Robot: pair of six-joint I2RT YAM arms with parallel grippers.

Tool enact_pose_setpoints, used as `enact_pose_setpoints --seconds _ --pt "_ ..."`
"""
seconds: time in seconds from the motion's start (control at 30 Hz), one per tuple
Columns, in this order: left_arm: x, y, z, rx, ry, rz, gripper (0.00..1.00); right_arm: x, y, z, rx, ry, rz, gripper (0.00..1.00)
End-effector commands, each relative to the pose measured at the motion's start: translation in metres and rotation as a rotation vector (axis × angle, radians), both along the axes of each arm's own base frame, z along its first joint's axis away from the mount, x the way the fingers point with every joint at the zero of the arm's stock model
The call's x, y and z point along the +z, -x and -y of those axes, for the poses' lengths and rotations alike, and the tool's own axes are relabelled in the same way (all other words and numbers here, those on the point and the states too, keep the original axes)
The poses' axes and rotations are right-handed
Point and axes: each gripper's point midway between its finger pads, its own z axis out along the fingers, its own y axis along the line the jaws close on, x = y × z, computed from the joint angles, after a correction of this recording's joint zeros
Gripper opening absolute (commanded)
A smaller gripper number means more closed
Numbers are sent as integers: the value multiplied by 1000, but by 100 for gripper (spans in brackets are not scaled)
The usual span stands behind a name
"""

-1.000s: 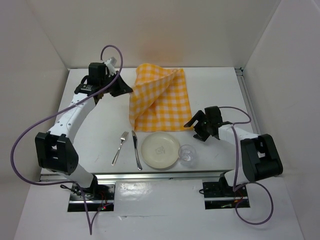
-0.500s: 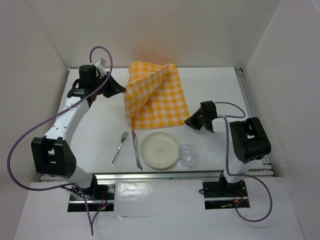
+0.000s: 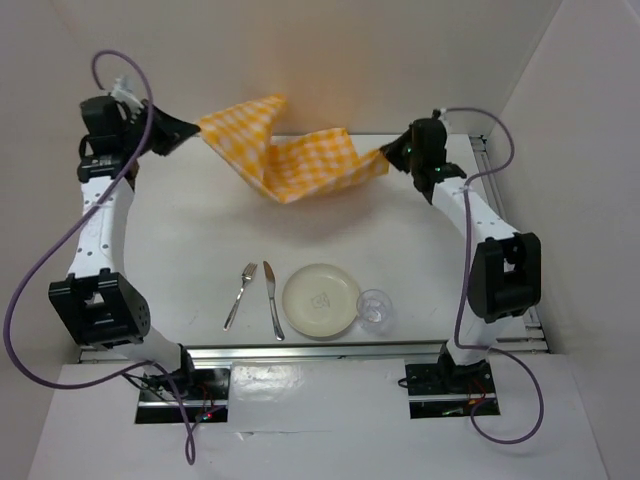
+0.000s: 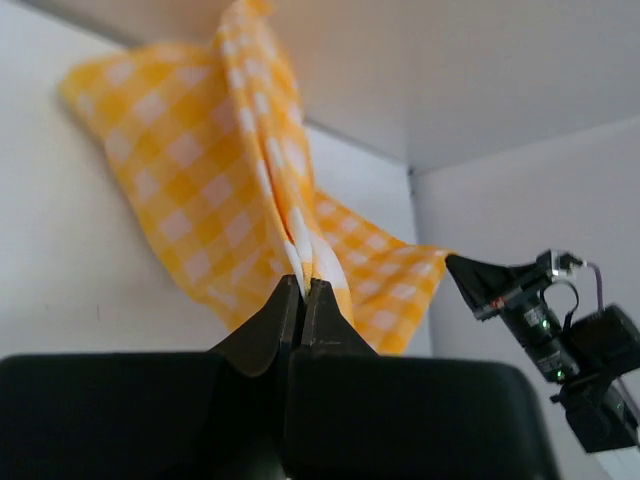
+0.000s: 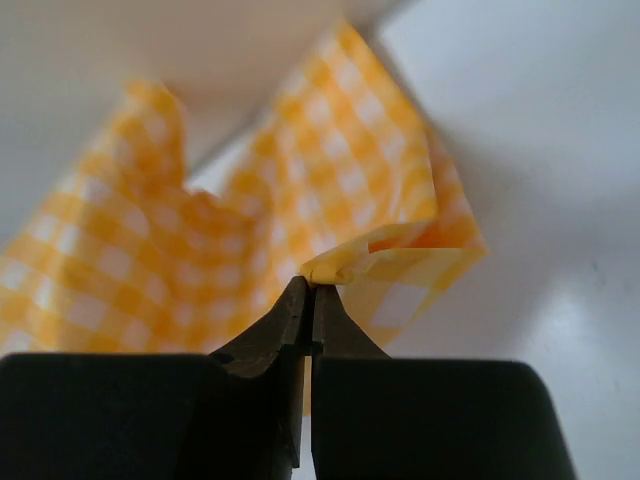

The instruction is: Set the dinner table for one person

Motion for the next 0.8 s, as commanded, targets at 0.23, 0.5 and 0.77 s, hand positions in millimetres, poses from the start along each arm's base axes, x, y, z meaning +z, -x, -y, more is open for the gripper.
enact_pose_setpoints --seconds 0.23,0.5,0.77 --pt "122 47 -49 60 150 276 0 227 38 43 -77 87 483 0" --pt "122 79 -49 73 133 268 0 246 97 61 -120 109 515 0" --pt "116 45 -51 63 130 255 0 251 68 60 -121 153 528 0"
